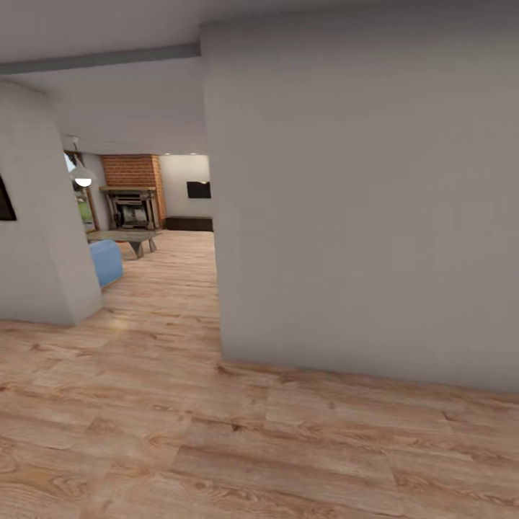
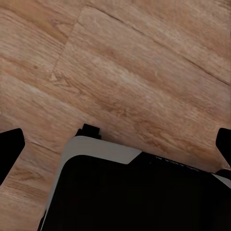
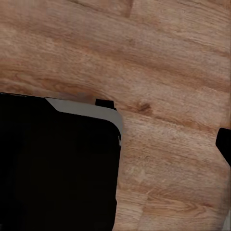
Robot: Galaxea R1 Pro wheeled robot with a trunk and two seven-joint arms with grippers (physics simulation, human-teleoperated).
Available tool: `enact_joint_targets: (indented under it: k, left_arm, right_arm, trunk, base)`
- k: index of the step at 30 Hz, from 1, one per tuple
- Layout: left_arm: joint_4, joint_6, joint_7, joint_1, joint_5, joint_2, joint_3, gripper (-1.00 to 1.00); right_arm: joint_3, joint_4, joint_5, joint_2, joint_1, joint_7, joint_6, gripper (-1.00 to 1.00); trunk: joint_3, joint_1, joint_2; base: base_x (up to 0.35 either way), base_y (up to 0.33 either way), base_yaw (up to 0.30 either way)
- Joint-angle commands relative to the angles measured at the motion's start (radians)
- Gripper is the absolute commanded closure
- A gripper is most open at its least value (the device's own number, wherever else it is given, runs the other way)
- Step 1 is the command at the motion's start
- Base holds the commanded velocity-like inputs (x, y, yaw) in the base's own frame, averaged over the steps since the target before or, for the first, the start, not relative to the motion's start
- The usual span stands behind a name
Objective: Move the two storage containers from the living room to the garage. In the garage, place one container on the floor and stack the other container on top of it (either order is fine).
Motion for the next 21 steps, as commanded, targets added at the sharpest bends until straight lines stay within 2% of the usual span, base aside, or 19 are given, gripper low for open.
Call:
enact_joint_targets:
  k: [1,21]
  left_arm:
    - [0.000,-0.002,0.003,-0.001,0.008,0.000,-0.009,-1.00]
    - [0.000,-0.001,0.003,-0.001,0.007,0.000,-0.009,-1.00]
  right_arm:
    - [0.007,0.003,-0.003,0.000,-0.001,-0.004,-0.005,-1.00]
    - [0.002,0.003,-0.016,-0.001,-0.001,-0.004,-0.012,-1.00]
  trunk:
    - [-0.002,0.001,-0.001]
    - [-0.002,0.001,-0.001]
  base:
    - [0.326,0.000,0.272]
    - [0.326,0.000,0.275]
